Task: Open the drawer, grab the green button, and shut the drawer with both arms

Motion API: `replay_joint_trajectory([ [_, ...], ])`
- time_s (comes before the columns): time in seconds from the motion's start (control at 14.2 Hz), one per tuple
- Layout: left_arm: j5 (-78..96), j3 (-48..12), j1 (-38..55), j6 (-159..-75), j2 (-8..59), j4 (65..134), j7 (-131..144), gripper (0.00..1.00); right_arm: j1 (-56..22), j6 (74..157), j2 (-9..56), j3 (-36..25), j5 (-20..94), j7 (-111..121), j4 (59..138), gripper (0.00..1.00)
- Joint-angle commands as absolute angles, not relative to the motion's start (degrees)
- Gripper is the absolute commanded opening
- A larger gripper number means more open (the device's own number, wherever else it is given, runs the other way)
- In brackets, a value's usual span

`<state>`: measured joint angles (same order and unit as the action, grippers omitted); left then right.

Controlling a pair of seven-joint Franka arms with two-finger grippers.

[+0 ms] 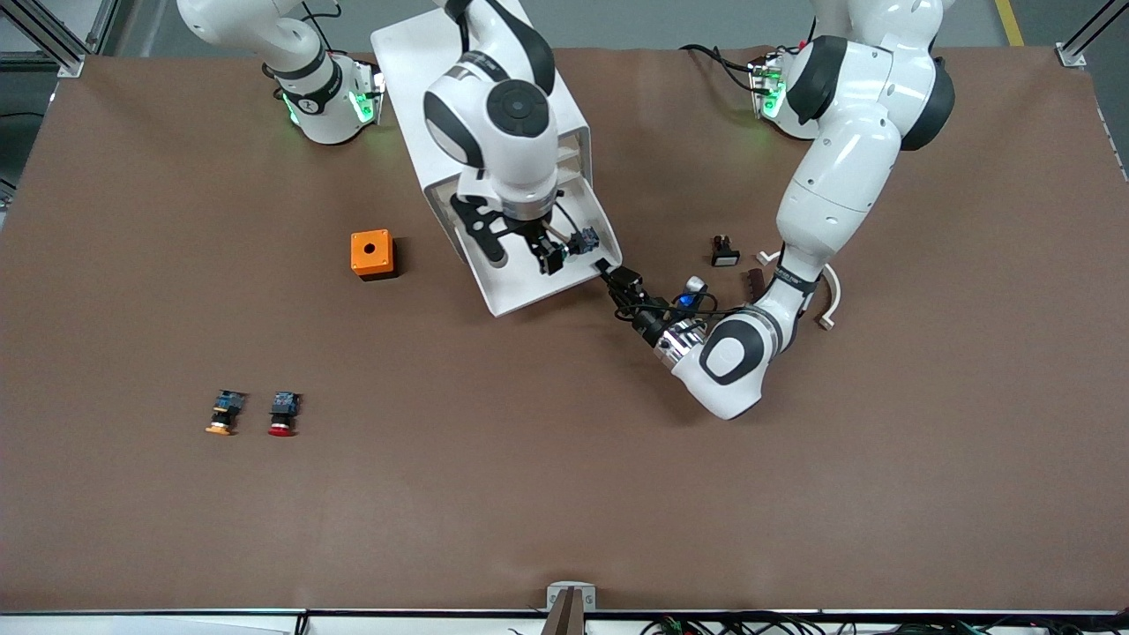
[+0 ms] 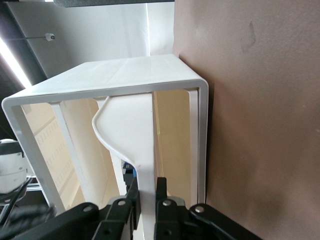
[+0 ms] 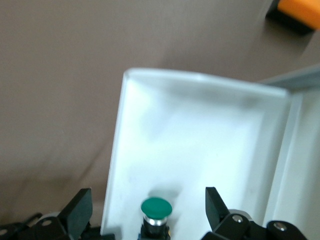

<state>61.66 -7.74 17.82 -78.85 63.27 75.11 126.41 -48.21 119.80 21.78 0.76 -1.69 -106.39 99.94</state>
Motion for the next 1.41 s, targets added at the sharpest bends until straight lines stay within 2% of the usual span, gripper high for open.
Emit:
replay_joint_trajectory([
  [0.0,63.11,-7.91,16.7,-80.07,63.9,74.18,125.95,0.13,-51.49,122.5,24.42,0.0,-3.34,-113.35,99.14,1.0],
  [0.42,63.19,-6.24,16.17,-80.07,63.9,74.18,125.68,0.17,-54.23,123.92,30.49,0.0,-5.71,-118.38,95.72,1.0],
  [0.49,63.19,-6.15,16.08,-80.07,63.9,74.09,125.51,0.21,-54.49,123.93,31.19,0.0,-5.8,-119.08,94.58,1.0],
  [0.56,63.28,-6.15,16.08,-80.07,63.9,74.09,125.42,0.38,-54.75,124.01,32.16,0.0,-5.8,-119.7,93.53,1.0],
  [0.63,63.37,-6.15,16.17,-80.07,63.9,74.0,125.25,0.62,-54.76,123.93,33.04,0.0,-5.89,-119.71,92.47,1.0],
  [0.71,63.46,-6.24,16.17,-80.07,63.9,73.74,124.37,0.79,-54.76,123.93,34.18,0.0,-5.89,-119.71,90.89,1.0],
  [0.85,63.63,-6.5,16.08,-80.07,63.46,73.39,121.31,0.95,-54.76,123.93,36.64,-0.09,-5.89,-119.79,88.17,1.0],
  [0.92,64.5,-6.59,15.91,-80.07,63.37,73.04,119.2,0.98,-54.84,123.93,37.17,-0.09,-5.89,-119.79,87.37,0.99],
  [1.2,65.04,-6.24,15.12,-80.16,62.85,69.7,108.58,0.99,-54.93,123.93,37.35,0.0,-5.36,-119.97,87.28,0.96],
  [1.34,64.78,-3.88,15.2,-80.16,61.7,69.61,100.33,0.99,-55.11,124.01,37.7,0.0,-5.54,-121.81,87.28,0.95],
])
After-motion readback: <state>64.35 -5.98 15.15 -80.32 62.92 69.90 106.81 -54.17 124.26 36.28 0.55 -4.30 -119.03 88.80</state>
